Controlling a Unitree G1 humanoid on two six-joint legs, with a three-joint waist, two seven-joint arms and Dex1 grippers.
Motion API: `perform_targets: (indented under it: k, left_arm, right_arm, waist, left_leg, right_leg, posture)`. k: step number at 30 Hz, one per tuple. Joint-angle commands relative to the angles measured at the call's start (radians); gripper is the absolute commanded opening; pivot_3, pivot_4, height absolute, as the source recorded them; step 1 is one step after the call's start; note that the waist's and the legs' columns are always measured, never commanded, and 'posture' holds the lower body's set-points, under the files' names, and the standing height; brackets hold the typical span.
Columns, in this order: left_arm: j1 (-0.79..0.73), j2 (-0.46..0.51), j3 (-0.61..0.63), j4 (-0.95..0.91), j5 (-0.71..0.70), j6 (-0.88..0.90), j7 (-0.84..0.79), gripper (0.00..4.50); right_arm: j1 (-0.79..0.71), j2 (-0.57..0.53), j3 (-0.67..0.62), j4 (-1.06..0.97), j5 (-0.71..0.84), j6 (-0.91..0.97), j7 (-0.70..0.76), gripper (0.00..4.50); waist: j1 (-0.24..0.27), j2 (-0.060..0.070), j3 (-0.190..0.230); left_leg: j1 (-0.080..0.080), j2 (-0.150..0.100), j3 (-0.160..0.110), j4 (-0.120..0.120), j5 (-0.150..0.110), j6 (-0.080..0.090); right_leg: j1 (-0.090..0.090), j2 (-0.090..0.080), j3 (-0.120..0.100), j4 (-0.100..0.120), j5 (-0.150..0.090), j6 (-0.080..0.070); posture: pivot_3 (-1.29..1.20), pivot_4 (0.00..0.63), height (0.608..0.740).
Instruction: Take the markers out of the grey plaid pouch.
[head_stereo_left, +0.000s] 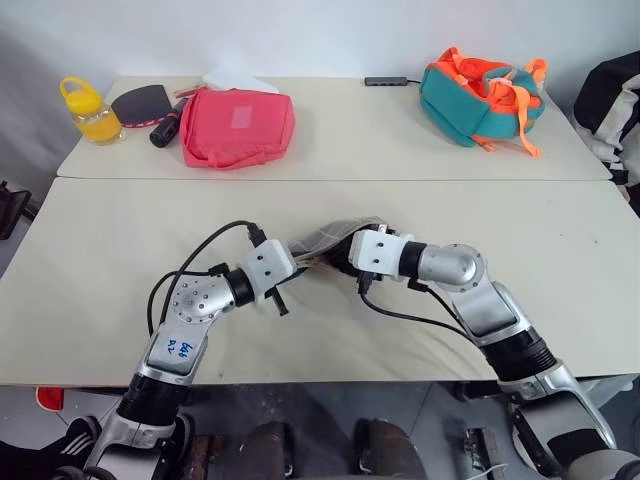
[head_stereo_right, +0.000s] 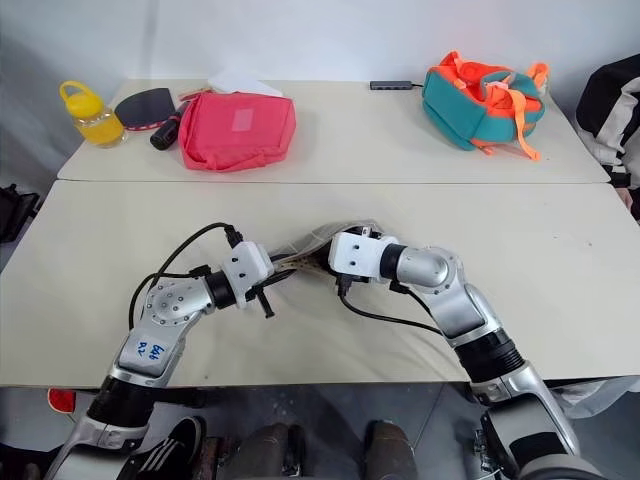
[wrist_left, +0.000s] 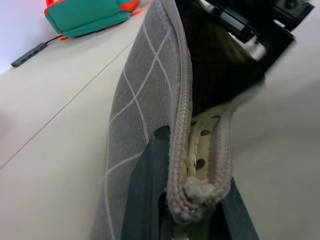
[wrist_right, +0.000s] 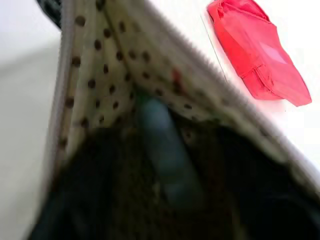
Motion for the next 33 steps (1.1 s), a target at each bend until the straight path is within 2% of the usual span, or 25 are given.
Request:
perform_targets:
  k: [1,6,9,12,14,18,21,23,27,30,33]
  left_arm:
    - [-0.034,-0.008,0.048,-0.073,-0.080,0.038,-0.007,0.00]
    - [-0.038,0.005,0.054,-0.079,-0.116,0.097,-0.032,0.00]
    - [-0.029,0.001,0.059,-0.088,-0.145,0.142,-0.045,0.00]
    - [-0.032,-0.016,0.070,-0.113,-0.198,0.215,-0.044,0.00]
    - [-0.036,-0.021,0.070,-0.125,-0.222,0.254,-0.043,0.00]
    - [-0.055,-0.052,0.060,-0.146,-0.339,0.431,-0.054,0.00]
    - [-0.085,-0.093,0.041,-0.138,-0.391,0.537,-0.043,0.00]
    - [-0.108,-0.118,0.041,-0.137,-0.437,0.639,-0.026,0.00]
    - [-0.132,-0.152,0.040,-0.139,-0.468,0.692,-0.015,0.00]
    - [-0.156,-0.226,0.145,-0.108,-0.598,0.829,0.044,0.00]
    - [-0.151,-0.218,0.146,-0.075,-0.584,0.818,0.032,0.00]
  right_arm:
    - [-0.008,-0.025,-0.024,0.003,0.008,-0.002,0.018,4.45]
    - [-0.004,-0.002,-0.038,-0.037,0.062,0.057,0.035,4.45]
    - [-0.009,-0.018,-0.040,-0.078,0.105,0.110,0.085,3.84]
    - [-0.023,-0.055,-0.053,-0.126,0.151,0.171,0.150,2.80]
    - [-0.042,-0.084,-0.060,-0.136,0.164,0.190,0.180,2.80]
    - [-0.084,-0.220,-0.035,-0.138,0.182,0.219,0.359,2.80]
    - [-0.118,-0.270,-0.022,-0.145,0.210,0.281,0.446,2.80]
    - [-0.148,-0.287,-0.016,-0.144,0.217,0.317,0.490,2.80]
    - [-0.197,-0.297,0.018,-0.121,0.179,0.319,0.535,2.80]
    - [-0.227,-0.298,0.056,-0.119,0.162,0.355,0.583,2.80]
    - [-0.243,-0.263,0.098,-0.079,0.126,0.354,0.575,2.80]
  waist:
    - [0.000,0.000,0.000]
    - [0.000,0.000,0.000]
    - [0.000,0.000,0.000]
    - [0.003,0.000,0.000]
    - [0.003,0.000,0.000]
    - [0.005,0.000,0.000]
    - [0.003,0.000,0.000]
    - [0.003,0.000,0.000]
    - [0.001,0.000,0.000]
    - [0.002,0.000,0.000]
    - [0.003,0.000,0.000]
  left_leg:
    - [0.000,0.000,0.000,0.000,0.000,0.000]
    - [0.000,0.000,0.000,0.000,0.000,0.000]
    - [0.000,0.000,0.000,0.000,0.000,0.000]
    - [0.000,0.000,0.000,0.000,0.000,0.000]
    - [0.000,0.000,-0.001,0.001,0.000,0.000]
    - [0.000,-0.001,-0.002,0.001,0.000,0.001]
    - [0.000,0.000,-0.003,0.001,0.000,0.001]
    - [0.000,0.000,-0.003,0.001,0.000,0.001]
    - [0.001,0.000,-0.003,0.001,0.000,0.000]
    - [0.000,0.000,-0.003,0.002,0.000,0.000]
    - [0.000,0.000,-0.003,0.002,0.000,0.000]
  right_leg:
    - [0.000,0.000,0.000,0.000,0.000,0.000]
    - [0.000,0.000,0.000,0.000,0.000,0.000]
    - [0.000,0.000,0.000,0.000,0.000,0.000]
    - [0.000,0.000,0.000,0.000,0.000,0.000]
    - [0.001,0.000,0.000,0.000,0.000,0.000]
    - [0.002,0.000,-0.001,-0.001,0.000,0.000]
    - [0.004,0.000,-0.001,-0.003,0.000,0.000]
    - [0.004,0.000,-0.001,-0.003,0.000,0.000]
    - [0.004,0.001,-0.001,-0.003,0.000,0.000]
    - [0.004,0.001,-0.001,-0.003,0.000,0.000]
    - [0.005,0.001,-0.001,-0.003,0.000,0.000]
  posture:
    - [0.00,0.150,0.740]
    - [0.00,0.150,0.740]
    - [0.00,0.150,0.740]
    - [0.00,0.150,0.740]
    - [0.00,0.150,0.740]
    - [0.00,0.150,0.740]
    - [0.00,0.150,0.740]
    - [0.00,0.150,0.740]
    - [0.00,0.150,0.740]
    - [0.00,0.150,0.740]
    - [0.00,0.150,0.740]
